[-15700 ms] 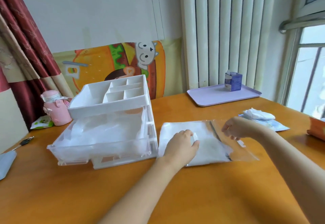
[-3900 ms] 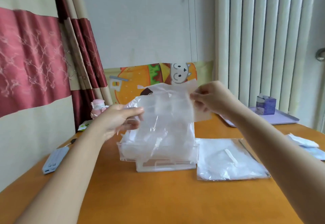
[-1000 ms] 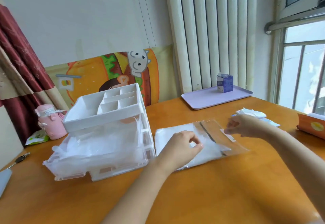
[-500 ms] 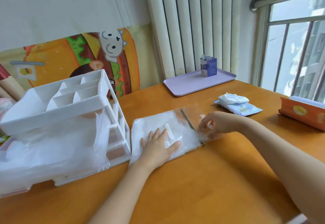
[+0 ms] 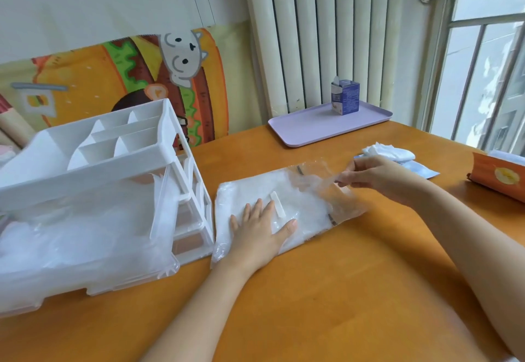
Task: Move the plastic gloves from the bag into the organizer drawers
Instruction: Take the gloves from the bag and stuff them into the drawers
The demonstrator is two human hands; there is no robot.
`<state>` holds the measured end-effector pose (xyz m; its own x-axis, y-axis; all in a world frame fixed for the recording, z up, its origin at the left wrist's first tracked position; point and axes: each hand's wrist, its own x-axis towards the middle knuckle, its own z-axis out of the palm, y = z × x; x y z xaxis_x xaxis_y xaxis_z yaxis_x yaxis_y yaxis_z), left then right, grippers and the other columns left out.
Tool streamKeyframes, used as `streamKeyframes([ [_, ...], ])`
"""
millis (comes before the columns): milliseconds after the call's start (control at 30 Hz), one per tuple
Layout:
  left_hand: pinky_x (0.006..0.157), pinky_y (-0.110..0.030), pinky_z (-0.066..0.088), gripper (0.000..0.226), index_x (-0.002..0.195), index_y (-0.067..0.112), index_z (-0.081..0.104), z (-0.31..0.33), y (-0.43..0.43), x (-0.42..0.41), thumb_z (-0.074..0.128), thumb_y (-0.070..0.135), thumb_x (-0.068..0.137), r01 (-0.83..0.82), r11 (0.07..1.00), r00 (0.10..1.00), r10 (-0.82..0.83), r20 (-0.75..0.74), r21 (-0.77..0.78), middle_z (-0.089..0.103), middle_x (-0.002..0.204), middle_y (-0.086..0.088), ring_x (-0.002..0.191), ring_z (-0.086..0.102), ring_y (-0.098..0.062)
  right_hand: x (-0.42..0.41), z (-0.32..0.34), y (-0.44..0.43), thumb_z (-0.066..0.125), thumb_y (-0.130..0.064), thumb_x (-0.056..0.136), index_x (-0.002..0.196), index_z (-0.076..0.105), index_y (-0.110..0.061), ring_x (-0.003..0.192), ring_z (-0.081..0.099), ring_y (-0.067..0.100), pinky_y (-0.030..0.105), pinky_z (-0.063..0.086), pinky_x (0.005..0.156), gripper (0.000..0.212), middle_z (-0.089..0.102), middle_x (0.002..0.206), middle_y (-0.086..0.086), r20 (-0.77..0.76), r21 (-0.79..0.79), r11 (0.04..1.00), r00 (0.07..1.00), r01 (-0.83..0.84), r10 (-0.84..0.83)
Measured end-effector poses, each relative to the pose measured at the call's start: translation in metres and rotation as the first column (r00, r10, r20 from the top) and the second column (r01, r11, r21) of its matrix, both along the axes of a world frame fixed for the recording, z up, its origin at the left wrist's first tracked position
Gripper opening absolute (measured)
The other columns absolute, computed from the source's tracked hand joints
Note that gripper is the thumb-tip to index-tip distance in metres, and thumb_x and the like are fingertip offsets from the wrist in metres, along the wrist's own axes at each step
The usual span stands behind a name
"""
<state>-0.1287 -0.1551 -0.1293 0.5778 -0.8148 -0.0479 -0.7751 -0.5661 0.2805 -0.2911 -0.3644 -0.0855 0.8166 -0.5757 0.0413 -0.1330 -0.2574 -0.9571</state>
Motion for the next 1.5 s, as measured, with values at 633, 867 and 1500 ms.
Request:
streamKeyframes([
  [633,0.100,-0.048,0.044,0.124,0.145,-0.003,0.029,0.052,-0.008,-0.061,0.054,0.083,0.059,-0.446,0.833,-0.224,-0.457,-0.861,-0.326,0.042,0.145,-0.023,0.127,0.049,-0.037,-0.004,0.085,0.104,0.046,-0.014,0.087,0.064,0.063,-0.005,0.111,0.063,0.031,0.044,0.052,0.091,0.030,0.069,0.108,0.022,0.724,0.563,0.636,0.687,-0.527,-0.072],
  [867,0.097,-0.024,0.044,0.059,0.134,0.016,0.055,0.088,0.007,-0.062,0.040,0.057,0.095,-0.516,0.571,-0.075,-0.772,-0.631,-0.638,0.052,0.141,-0.003,0.127,0.050,-0.013,-0.038,0.084,0.126,0.046,-0.011,0.082,0.058,0.061,-0.002,0.111,0.062,0.029,0.039,0.060,0.072,0.029,0.072,0.091,0.021,0.687,0.593,0.669,0.715,-0.447,-0.131],
  [1500,0.054,-0.011,0.038,0.013,0.092,0.019,0.078,0.191,0.137,-0.072,0.066,0.025,0.090,0.344,0.841,0.808,-0.491,-0.325,-0.417,0.068,0.076,0.000,0.065,0.044,-0.009,-0.043,0.155,0.162,0.076,-0.063,0.061,0.112,0.061,-0.034,0.110,0.058,-0.005,0.015,0.046,0.089,0.061,0.066,0.115,-0.020,-0.003,-0.313,0.864,0.911,-0.394,0.413],
])
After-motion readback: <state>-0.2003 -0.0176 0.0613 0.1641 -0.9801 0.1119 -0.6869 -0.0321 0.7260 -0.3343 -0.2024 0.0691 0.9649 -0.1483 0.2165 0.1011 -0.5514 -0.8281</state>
